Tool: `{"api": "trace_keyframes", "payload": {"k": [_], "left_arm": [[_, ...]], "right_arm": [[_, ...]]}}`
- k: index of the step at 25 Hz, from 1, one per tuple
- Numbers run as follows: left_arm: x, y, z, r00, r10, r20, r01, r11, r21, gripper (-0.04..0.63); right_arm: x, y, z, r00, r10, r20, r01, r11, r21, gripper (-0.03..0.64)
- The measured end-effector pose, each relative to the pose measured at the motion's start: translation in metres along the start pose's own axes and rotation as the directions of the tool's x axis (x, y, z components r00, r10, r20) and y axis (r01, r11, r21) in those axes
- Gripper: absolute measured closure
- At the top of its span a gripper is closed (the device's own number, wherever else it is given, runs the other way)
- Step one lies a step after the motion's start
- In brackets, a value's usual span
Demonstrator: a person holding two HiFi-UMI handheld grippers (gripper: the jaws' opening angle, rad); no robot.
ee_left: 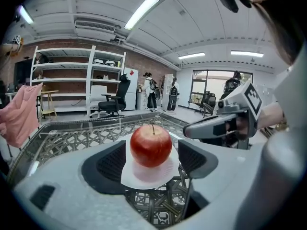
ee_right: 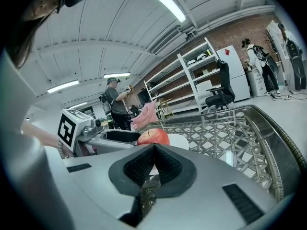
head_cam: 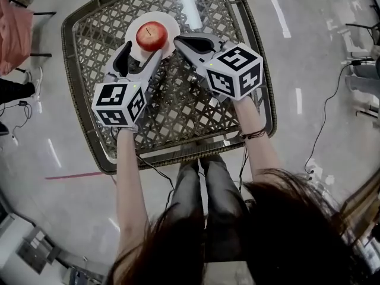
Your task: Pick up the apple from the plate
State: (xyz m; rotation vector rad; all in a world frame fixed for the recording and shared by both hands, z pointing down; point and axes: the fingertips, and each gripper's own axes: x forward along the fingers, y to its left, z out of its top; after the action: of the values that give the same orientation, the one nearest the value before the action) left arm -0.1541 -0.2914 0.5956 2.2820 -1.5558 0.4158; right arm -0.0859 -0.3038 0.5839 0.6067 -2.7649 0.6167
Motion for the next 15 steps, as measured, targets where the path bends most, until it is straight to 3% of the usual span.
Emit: {"api": "trace_keyframes", "payload": {"k": [15], "left_arm": [[0.024, -0.003, 0.002, 0.998, -0.059, -0.038, 0.064, 0.986, 0.157, 0.183]], "right_arm": [[0.0, -0.009, 0.001, 1.0, -0.004, 0.003, 0.004, 1.0, -0.002, 0.607]]}}
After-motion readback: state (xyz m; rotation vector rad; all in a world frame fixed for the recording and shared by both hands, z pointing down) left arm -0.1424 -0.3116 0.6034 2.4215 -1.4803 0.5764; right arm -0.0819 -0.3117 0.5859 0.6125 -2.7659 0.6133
